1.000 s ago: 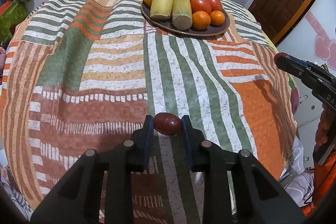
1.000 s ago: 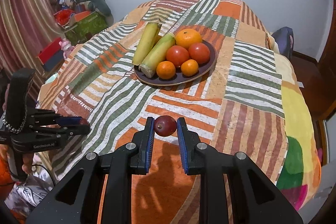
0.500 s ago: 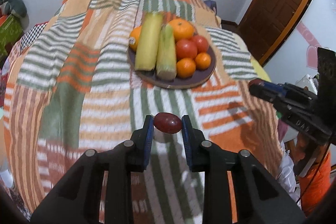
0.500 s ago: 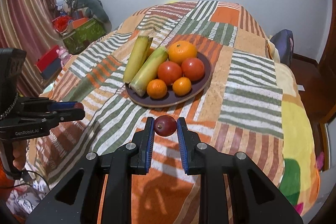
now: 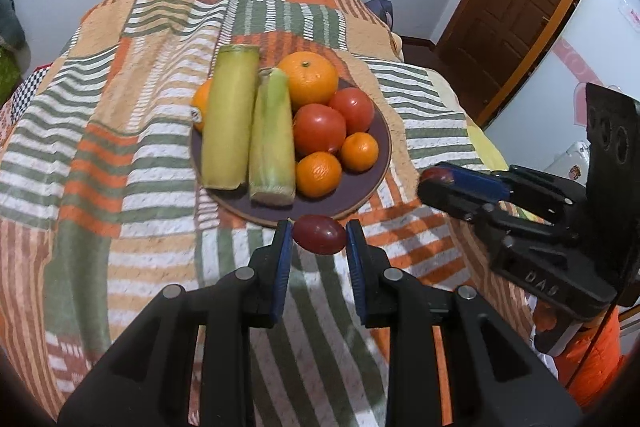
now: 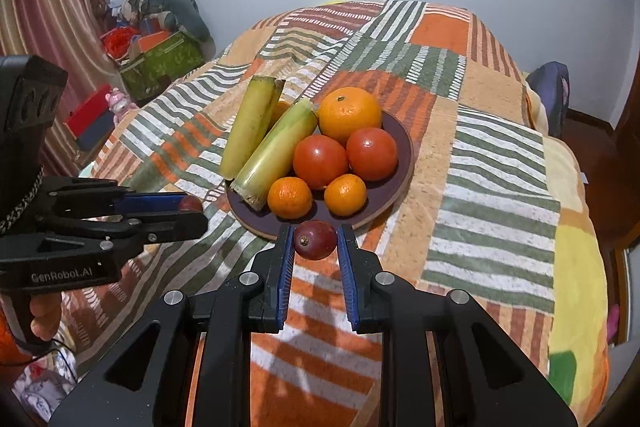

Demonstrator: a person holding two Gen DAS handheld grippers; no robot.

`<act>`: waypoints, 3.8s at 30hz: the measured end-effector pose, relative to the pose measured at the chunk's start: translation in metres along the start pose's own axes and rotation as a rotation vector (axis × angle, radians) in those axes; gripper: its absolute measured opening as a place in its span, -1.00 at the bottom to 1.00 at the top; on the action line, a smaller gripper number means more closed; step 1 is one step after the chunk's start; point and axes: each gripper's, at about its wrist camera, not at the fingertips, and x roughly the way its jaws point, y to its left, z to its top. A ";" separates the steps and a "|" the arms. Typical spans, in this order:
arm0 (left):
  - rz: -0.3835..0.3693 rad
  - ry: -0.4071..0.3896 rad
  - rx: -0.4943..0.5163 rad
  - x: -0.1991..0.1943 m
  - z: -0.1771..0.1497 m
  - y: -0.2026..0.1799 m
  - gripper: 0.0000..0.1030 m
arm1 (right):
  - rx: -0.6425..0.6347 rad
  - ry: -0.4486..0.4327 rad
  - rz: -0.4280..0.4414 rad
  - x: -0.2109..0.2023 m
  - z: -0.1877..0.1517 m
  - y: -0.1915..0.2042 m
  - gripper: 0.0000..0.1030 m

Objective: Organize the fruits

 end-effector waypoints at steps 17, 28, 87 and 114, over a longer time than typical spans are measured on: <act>-0.007 0.036 -0.006 0.043 0.012 0.005 -0.48 | -0.006 0.055 0.036 0.043 0.003 -0.003 -0.61; 0.014 0.065 -0.033 0.053 0.006 0.010 -0.45 | -0.004 0.066 0.037 0.048 0.004 -0.003 -0.56; 0.236 -0.810 0.061 -0.294 -0.058 -0.082 0.93 | -0.043 -0.704 -0.200 -0.229 0.003 0.096 1.00; 0.235 -0.800 0.064 -0.289 -0.059 -0.083 0.99 | -0.024 -0.698 -0.220 -0.235 -0.003 0.097 1.00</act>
